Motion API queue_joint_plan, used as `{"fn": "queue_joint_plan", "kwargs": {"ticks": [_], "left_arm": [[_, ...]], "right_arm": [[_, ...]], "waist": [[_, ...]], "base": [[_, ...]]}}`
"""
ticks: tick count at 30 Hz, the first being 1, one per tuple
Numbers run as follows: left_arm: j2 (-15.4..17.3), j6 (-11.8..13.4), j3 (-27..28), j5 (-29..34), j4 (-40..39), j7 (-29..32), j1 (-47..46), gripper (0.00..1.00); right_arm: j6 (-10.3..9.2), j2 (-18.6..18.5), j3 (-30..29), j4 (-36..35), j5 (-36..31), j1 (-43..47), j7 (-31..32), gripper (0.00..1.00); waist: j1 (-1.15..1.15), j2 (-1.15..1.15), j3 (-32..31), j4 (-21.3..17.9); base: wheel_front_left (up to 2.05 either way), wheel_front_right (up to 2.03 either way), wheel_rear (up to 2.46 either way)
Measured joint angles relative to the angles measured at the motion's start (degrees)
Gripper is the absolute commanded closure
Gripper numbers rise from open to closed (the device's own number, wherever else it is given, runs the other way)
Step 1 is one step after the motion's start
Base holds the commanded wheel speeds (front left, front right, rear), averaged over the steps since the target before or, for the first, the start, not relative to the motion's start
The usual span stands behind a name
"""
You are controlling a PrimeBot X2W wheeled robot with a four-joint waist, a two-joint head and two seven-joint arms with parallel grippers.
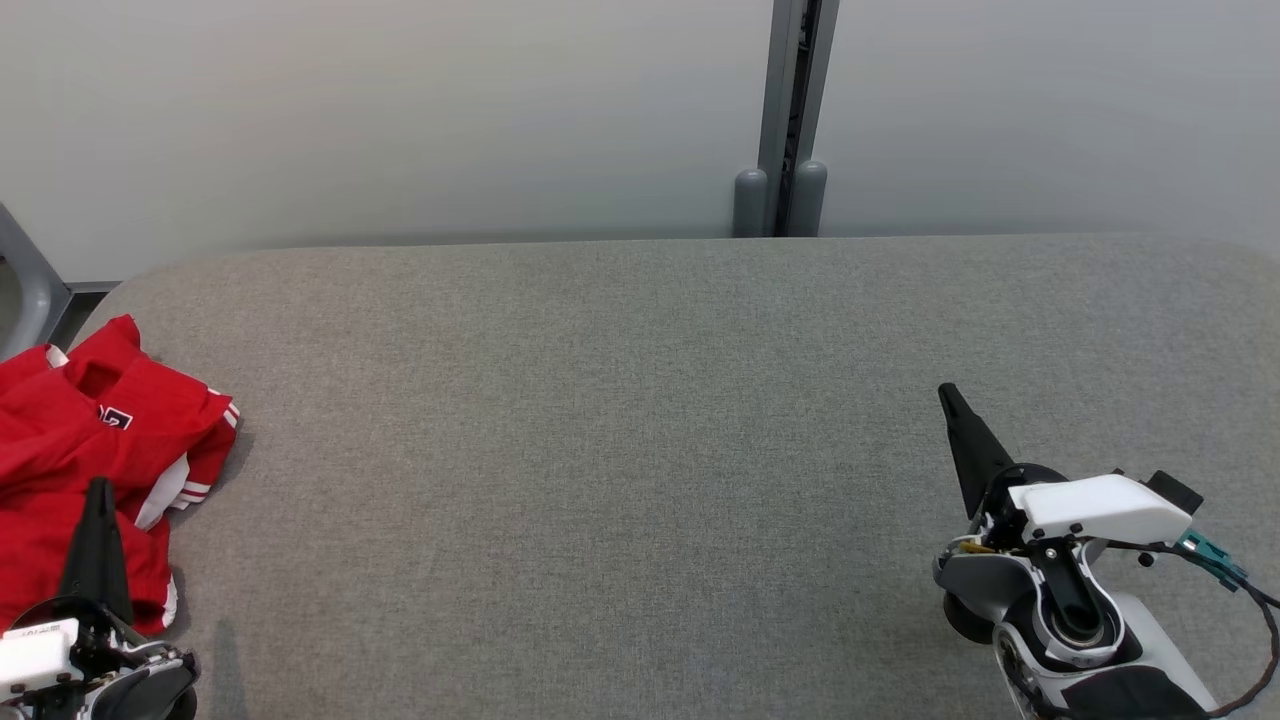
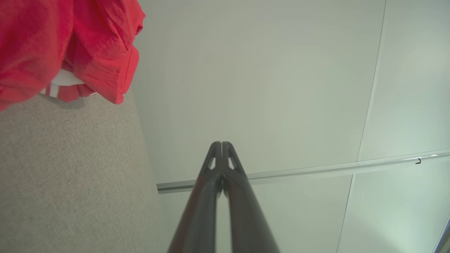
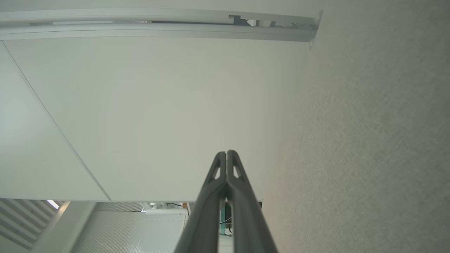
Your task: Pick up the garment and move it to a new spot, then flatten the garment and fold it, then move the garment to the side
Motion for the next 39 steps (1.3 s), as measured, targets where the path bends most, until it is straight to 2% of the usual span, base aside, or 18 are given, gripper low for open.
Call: {"fn": "queue_joint_plan", "kwargs": {"ticks": [39], "left_arm": [[0.0,0.0,0.0,0.0,0.0,0.0,0.0,1.0]], "right_arm": [[0.0,0.0,0.0,0.0,0.0,0.0,0.0,1.0]], "waist": [[0.0,0.0,0.0,0.0]], "base": [[0.0,0.0,0.0]]}}
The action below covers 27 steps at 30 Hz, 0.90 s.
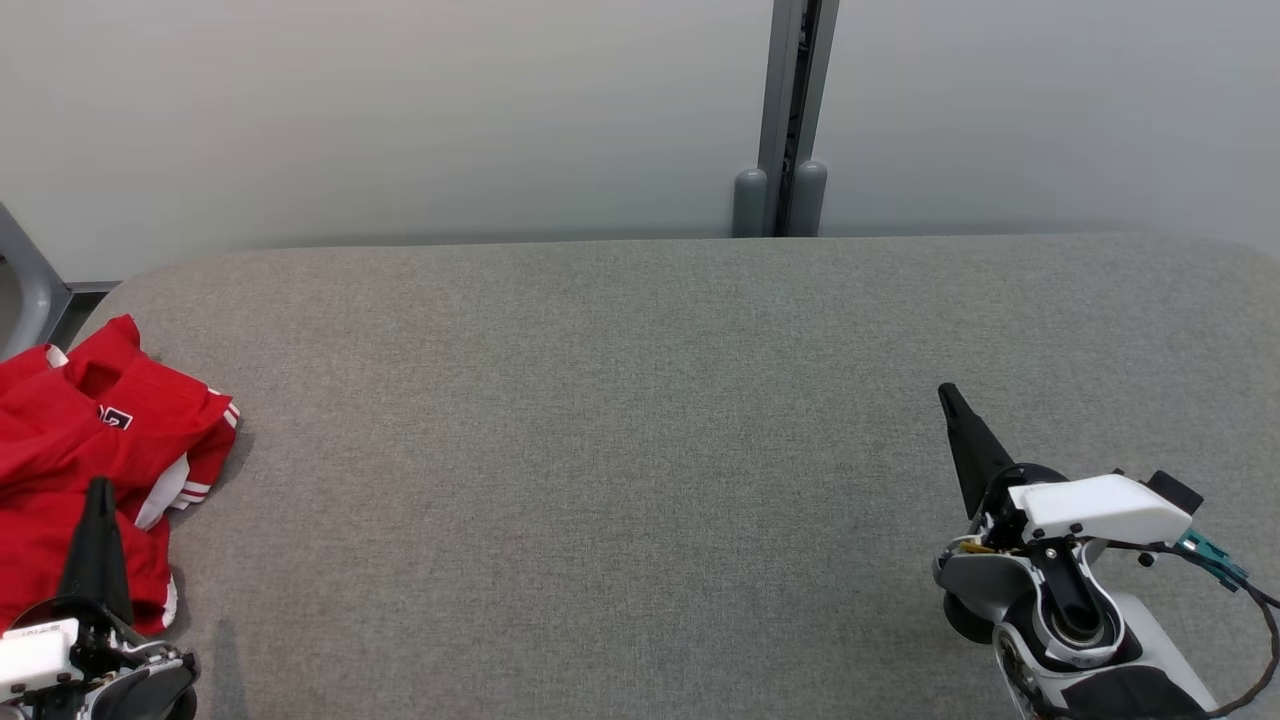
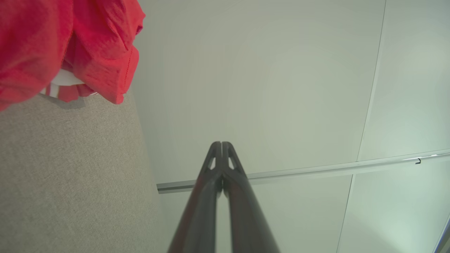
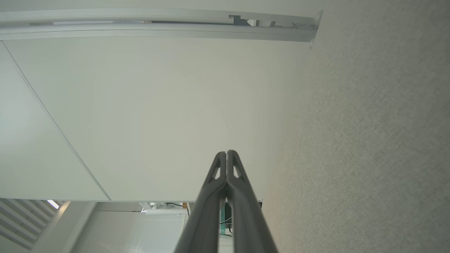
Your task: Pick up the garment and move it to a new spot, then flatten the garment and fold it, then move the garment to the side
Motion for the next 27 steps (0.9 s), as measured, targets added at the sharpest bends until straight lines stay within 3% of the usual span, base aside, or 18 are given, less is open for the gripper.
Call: {"fn": "queue_joint_plan", "kwargs": {"ticks": [27], "left_arm": [[0.0,0.0,0.0,0.0,0.0,0.0,0.0,1.0]], "right_arm": [[0.0,0.0,0.0,0.0,0.0,0.0,0.0,1.0]], "waist": [[0.0,0.0,0.0,0.0]], "base": [[0.0,0.0,0.0]]}}
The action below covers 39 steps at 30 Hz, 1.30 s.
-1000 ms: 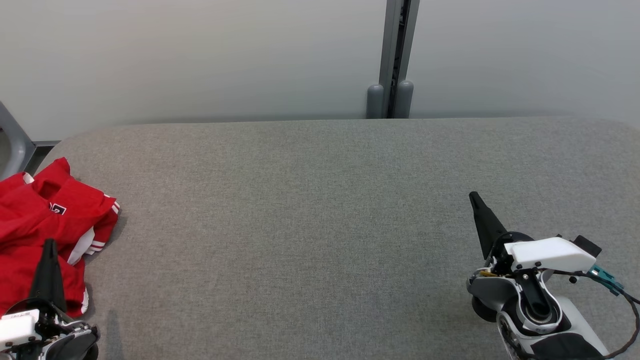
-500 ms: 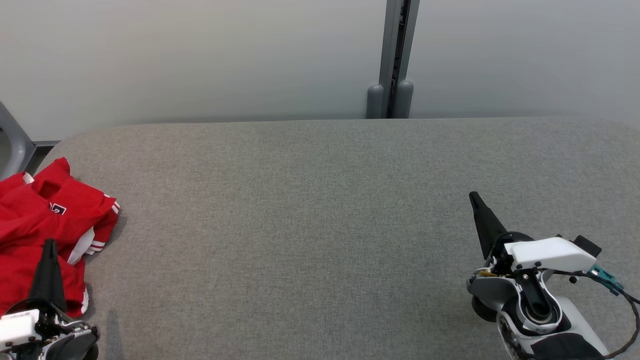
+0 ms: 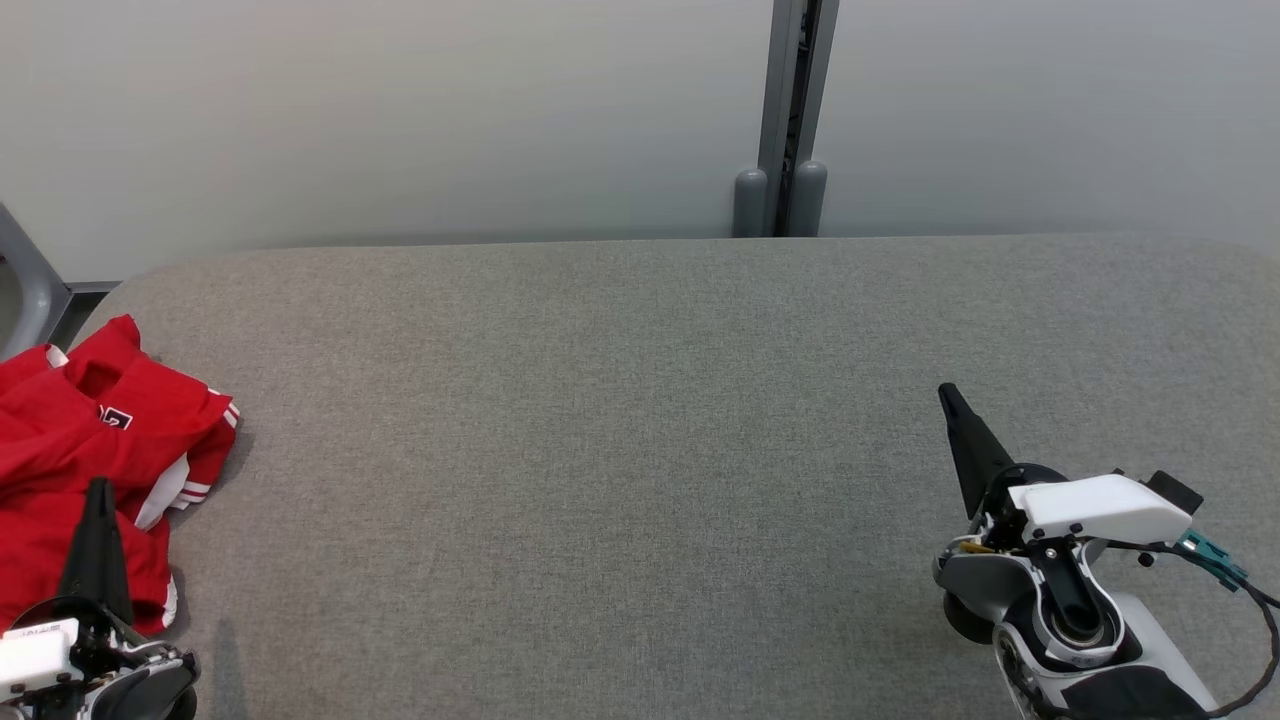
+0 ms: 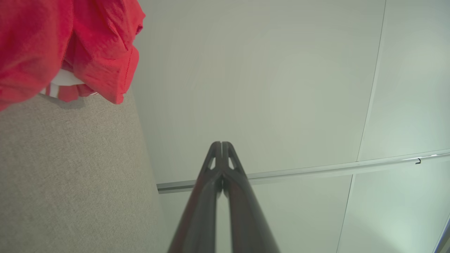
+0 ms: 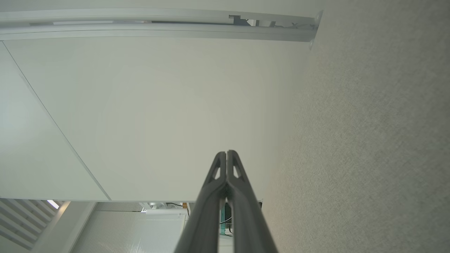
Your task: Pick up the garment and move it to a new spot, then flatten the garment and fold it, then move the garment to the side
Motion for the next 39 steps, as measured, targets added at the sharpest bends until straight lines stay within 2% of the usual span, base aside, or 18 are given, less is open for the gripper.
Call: {"fn": "queue_joint_plan", "kwargs": {"ticks": [28,29,35,39], "left_arm": [[0.0,0.0,0.0,0.0,0.0,0.0,0.0,1.0],[0.0,0.0,0.0,0.0,0.1,0.0,0.0,0.0],[-2.0,0.0,-0.4,0.0,2.8,-0.2,3.1,0.0],[-1.9,0.0,-1.4,0.0,2.0,-1.7,3.4,0.0]], "right_arm": [[0.0,0.0,0.0,0.0,0.0,0.0,0.0,1.0],[-0.01,0.0,0.0,0.1,0.0,0.0,0.0,0.0],[-0.16,0.6,0.4,1.9,0.0,4.5,0.0,0.0],[-0.25,0.6,0.5,0.7,-0.5,4.8,-0.7,0.0]], "waist": [[0.0,0.0,0.0,0.0],[0.0,0.0,0.0,0.0],[0.0,0.0,0.0,0.0],[0.0,0.0,0.0,0.0]], "base": [[0.0,0.0,0.0],[0.0,0.0,0.0],[0.0,0.0,0.0],[0.0,0.0,0.0]]}}
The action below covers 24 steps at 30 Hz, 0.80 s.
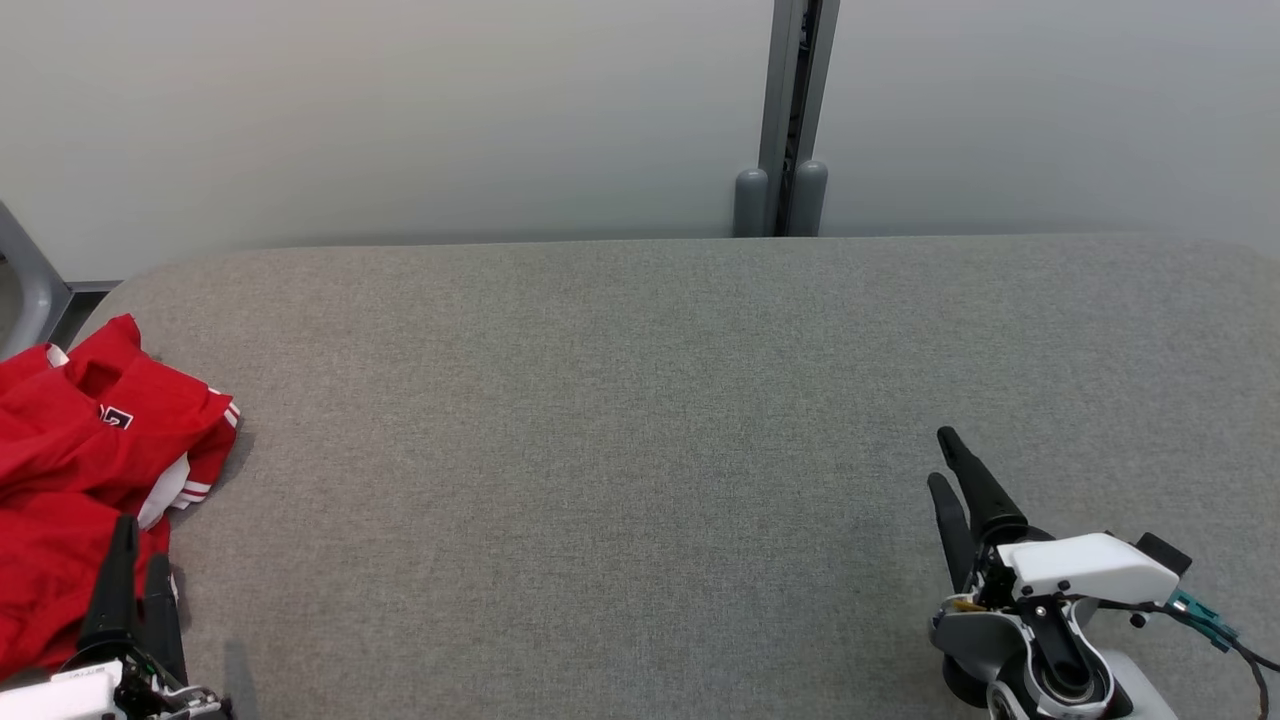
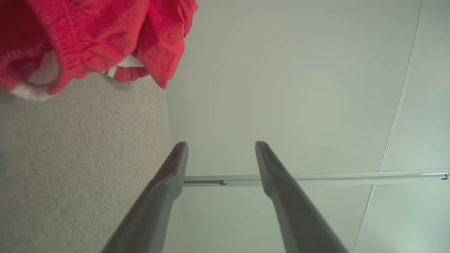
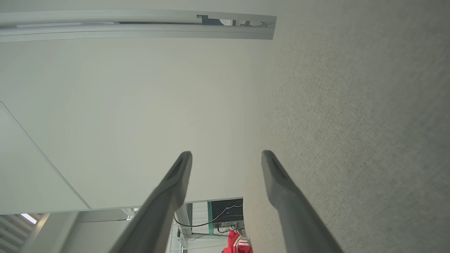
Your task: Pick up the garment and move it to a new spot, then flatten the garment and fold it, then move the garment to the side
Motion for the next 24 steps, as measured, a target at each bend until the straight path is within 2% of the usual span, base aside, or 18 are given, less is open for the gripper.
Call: {"fn": "queue_joint_plan", "kwargs": {"ticks": [13,24], "left_arm": [[0.4,0.0,-3.9,1.0,-3.0,-4.5,0.1,0.0],[1.6,0.0,-7.5,3.7,-5.2,-8.2,0.1,0.0]], "right_arm": [[0.0,0.0,0.0,-6.1,-0.4,1.5,-2.2,0.0],[0.0,-0.1,-0.8,-10.5,-3.2,2.9,-3.9,0.0]], "waist": [[0.0,0.0,0.0,0.0],[0.0,0.0,0.0,-0.3]], "base": [[0.0,0.0,0.0],[0.0,0.0,0.0]]}}
